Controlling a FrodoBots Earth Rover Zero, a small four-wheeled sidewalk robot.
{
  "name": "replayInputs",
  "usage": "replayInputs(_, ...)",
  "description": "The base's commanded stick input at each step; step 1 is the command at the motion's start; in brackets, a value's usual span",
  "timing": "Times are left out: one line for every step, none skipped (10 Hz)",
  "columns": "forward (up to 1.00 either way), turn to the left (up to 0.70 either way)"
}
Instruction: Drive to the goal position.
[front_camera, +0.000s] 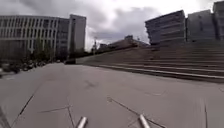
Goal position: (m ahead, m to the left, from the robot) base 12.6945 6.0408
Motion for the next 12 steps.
replayInputs(0.70, 0.35)
replayInputs(0.70, 0.35)
replayInputs(0.70, 0.27)
replayInputs(0.70, 0.16)
replayInputs(0.70, 0.05)
replayInputs(0.70, 0.00)
replayInputs(0.70, 0.00)
replayInputs(0.70, 0.00)
replayInputs(0.70, 0.00)
replayInputs(0.70, 0.00)
replayInputs(0.70, 0.00)
replayInputs(0.70, 0.00)
